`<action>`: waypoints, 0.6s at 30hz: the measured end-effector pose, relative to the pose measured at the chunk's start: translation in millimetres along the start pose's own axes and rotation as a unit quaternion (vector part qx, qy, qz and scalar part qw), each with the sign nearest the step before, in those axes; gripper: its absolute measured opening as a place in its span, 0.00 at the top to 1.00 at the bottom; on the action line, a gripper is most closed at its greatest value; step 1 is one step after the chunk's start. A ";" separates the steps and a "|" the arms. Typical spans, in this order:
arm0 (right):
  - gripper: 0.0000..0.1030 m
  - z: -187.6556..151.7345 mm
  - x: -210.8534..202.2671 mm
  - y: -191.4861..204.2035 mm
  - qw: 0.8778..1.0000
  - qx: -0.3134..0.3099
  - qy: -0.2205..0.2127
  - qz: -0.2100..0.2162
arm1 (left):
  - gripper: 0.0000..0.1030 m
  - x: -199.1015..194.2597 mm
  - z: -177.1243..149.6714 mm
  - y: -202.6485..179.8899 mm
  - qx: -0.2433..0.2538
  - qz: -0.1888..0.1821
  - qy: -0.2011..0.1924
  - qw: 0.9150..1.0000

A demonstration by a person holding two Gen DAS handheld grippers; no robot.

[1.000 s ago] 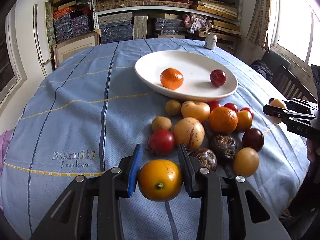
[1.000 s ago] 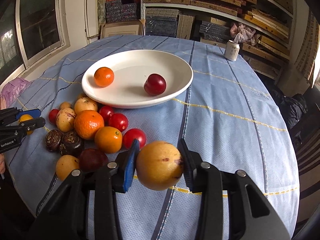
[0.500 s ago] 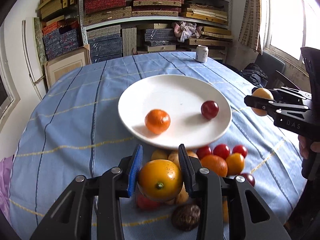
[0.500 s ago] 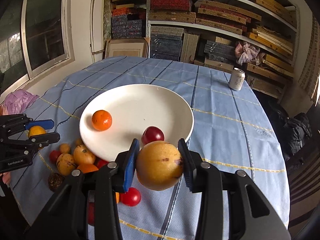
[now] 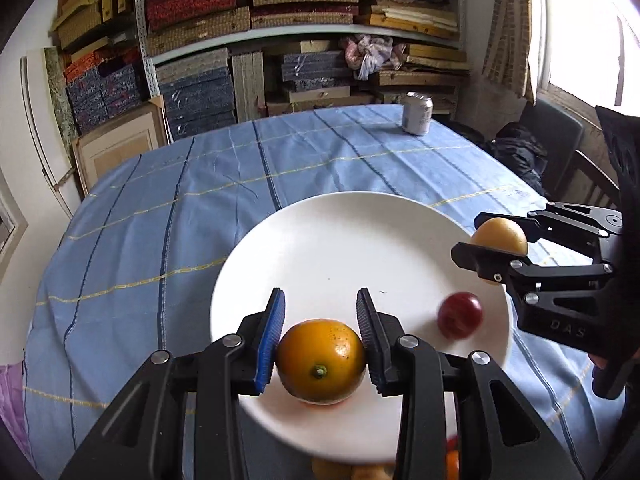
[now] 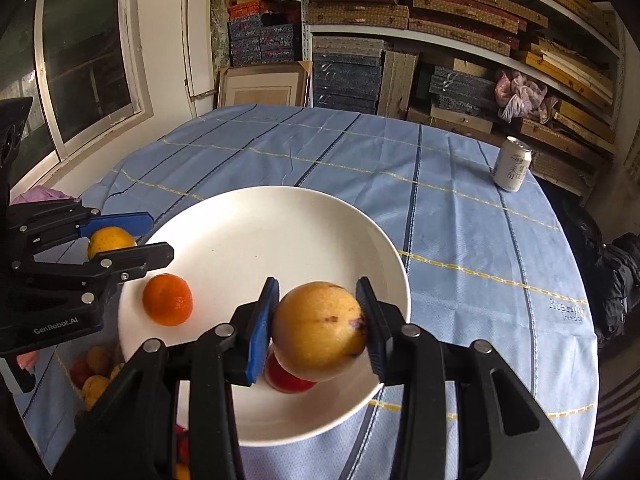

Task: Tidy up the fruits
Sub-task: 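Carry the yellow citrus and pale pear onto the white plate and open both grippers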

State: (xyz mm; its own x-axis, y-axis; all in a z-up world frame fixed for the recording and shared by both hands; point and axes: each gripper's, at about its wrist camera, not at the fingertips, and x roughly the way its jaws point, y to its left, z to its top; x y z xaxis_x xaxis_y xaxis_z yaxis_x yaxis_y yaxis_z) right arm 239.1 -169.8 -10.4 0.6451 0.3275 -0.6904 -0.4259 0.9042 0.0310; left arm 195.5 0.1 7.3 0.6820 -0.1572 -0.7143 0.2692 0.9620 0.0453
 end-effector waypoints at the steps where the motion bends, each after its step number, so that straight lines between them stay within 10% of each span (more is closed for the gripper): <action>1: 0.62 1.9 8.3 -1.7 1.000 0.002 0.006 0.001 | 0.64 9.3 2.7 2.1 -0.003 -0.001 0.009 1.000; 18: 0.62 3.9 60.8 -16.6 0.998 0.012 0.054 0.000 | 0.65 49.3 8.8 12.7 -0.019 -0.013 0.042 0.999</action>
State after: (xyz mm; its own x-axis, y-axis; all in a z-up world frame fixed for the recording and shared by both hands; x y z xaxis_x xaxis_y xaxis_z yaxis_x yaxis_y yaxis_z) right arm 287.9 -163.8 -50.1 0.5733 0.2970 -0.7637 -0.4100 0.9109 0.0465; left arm 238.5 2.6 -21.2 0.6147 -0.1650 -0.7713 0.2596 0.9657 0.0003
